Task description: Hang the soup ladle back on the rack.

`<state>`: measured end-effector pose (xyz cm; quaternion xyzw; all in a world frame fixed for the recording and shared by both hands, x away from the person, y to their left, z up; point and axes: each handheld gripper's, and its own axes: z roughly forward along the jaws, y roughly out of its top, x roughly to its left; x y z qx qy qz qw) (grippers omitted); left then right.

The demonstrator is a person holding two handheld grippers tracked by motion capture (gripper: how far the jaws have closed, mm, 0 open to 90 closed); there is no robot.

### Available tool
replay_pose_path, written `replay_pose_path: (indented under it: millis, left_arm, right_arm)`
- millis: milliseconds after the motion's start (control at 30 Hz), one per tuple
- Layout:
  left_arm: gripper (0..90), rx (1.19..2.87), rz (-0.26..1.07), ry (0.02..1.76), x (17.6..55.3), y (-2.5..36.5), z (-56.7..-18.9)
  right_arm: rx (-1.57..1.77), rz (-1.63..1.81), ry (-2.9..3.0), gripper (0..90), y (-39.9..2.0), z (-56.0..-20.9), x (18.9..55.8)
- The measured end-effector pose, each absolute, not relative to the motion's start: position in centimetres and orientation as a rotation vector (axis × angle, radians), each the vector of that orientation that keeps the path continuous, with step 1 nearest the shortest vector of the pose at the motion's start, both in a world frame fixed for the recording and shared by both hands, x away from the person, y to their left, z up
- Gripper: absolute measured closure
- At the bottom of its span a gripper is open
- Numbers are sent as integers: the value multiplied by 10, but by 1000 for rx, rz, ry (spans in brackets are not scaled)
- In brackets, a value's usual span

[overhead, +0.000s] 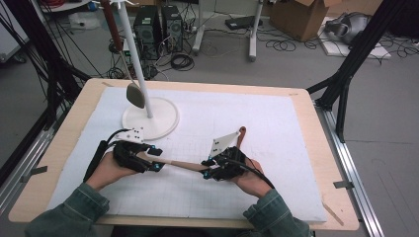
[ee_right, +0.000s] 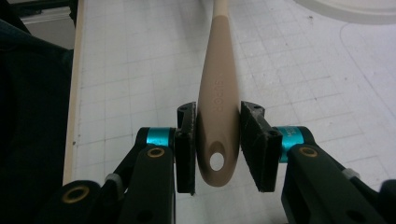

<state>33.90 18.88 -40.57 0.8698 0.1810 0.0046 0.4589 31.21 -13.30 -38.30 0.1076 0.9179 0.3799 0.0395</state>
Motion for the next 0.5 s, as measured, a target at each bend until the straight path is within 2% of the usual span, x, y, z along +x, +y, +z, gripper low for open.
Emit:
replay_pose_path:
  millis: [500]
  left_arm:
    - [427,2211,-26,461,343,174,-419]
  right_arm:
    - [297,1175,2800,677,-130,-372,306]
